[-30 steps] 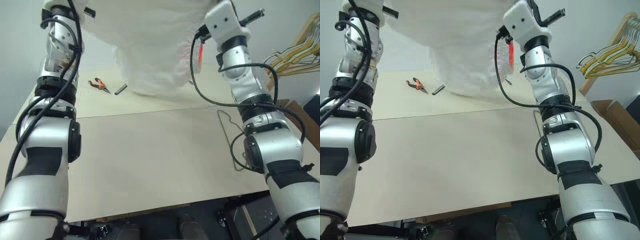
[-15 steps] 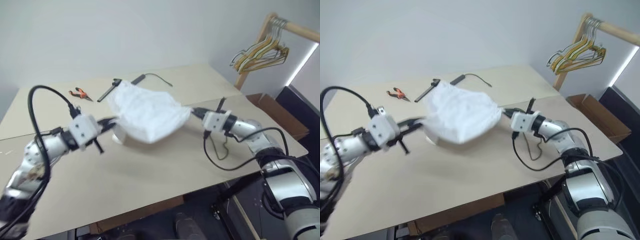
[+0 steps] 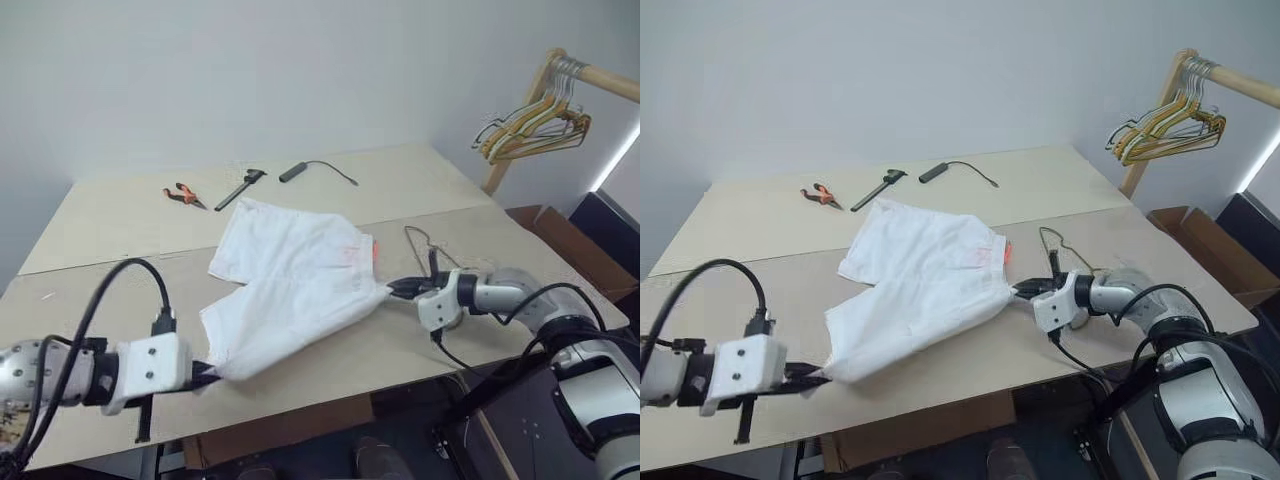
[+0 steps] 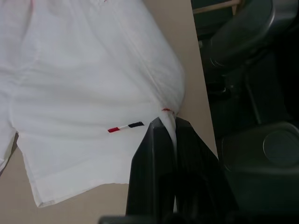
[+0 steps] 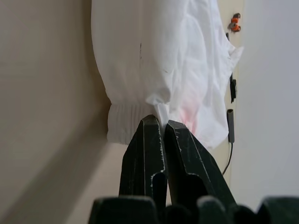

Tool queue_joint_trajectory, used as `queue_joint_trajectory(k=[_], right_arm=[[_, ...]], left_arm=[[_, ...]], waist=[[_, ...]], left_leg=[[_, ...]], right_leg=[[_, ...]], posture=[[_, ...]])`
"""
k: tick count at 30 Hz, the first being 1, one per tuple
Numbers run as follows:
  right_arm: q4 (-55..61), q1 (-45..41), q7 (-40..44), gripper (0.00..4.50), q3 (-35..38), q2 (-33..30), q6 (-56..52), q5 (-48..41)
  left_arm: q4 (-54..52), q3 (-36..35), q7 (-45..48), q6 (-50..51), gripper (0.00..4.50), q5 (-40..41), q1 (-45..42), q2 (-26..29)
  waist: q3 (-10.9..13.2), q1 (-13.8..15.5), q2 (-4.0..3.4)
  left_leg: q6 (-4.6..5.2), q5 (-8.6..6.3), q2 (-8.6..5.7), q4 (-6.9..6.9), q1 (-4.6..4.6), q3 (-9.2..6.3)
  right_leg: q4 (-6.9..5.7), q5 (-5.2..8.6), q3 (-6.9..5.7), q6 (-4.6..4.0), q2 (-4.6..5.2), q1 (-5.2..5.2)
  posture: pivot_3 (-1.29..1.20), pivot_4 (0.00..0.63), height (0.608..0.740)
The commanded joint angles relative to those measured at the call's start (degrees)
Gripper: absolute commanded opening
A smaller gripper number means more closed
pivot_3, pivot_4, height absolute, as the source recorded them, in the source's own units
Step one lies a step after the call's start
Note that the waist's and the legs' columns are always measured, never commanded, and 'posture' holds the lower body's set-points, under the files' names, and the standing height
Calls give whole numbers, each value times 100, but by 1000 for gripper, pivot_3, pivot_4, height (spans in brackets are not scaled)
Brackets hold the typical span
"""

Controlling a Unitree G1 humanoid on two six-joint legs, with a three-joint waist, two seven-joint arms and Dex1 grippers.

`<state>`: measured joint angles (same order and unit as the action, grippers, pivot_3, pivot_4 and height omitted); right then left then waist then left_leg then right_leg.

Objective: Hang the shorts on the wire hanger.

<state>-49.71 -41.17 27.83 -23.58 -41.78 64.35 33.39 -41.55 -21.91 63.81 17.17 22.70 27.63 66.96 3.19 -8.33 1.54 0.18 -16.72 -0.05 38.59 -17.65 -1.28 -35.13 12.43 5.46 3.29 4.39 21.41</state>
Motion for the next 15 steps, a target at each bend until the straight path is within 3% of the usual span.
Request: queue_joint_trajectory(k=[1,9,14,15], right_arm=[[364,101,-446,0,88,-237,-77,309],[979,591,-745,0,132,-357,-234,454],[1251,822,-774,0,150,-400,-357,425],[1323,894,-658,297,147,-432,-375,281]], left_arm=[[-285,-312,307,114,16,-150,307,-57],[-799,-825,776,-46,16,-457,1411,-680],[-963,-458,601,-4,16,-635,1347,-818],[-913,-314,552,-8,233,-651,1185,-791]], waist=[[0,2,0],[4,-15,7],[6,61,10],[6,89,10]], left_leg=[[-1,-7,1,0,-1,-1],[16,-26,4,-5,2,3],[16,-26,5,-5,21,3],[16,-26,4,-5,27,4]], right_leg=[[2,2,0,0,0,0],[6,24,4,-15,-2,-2],[4,56,6,20,-1,-30],[4,56,6,20,-1,-30]], posture=[[-11,5,740],[-23,15,740],[-20,21,740],[-20,21,740]])
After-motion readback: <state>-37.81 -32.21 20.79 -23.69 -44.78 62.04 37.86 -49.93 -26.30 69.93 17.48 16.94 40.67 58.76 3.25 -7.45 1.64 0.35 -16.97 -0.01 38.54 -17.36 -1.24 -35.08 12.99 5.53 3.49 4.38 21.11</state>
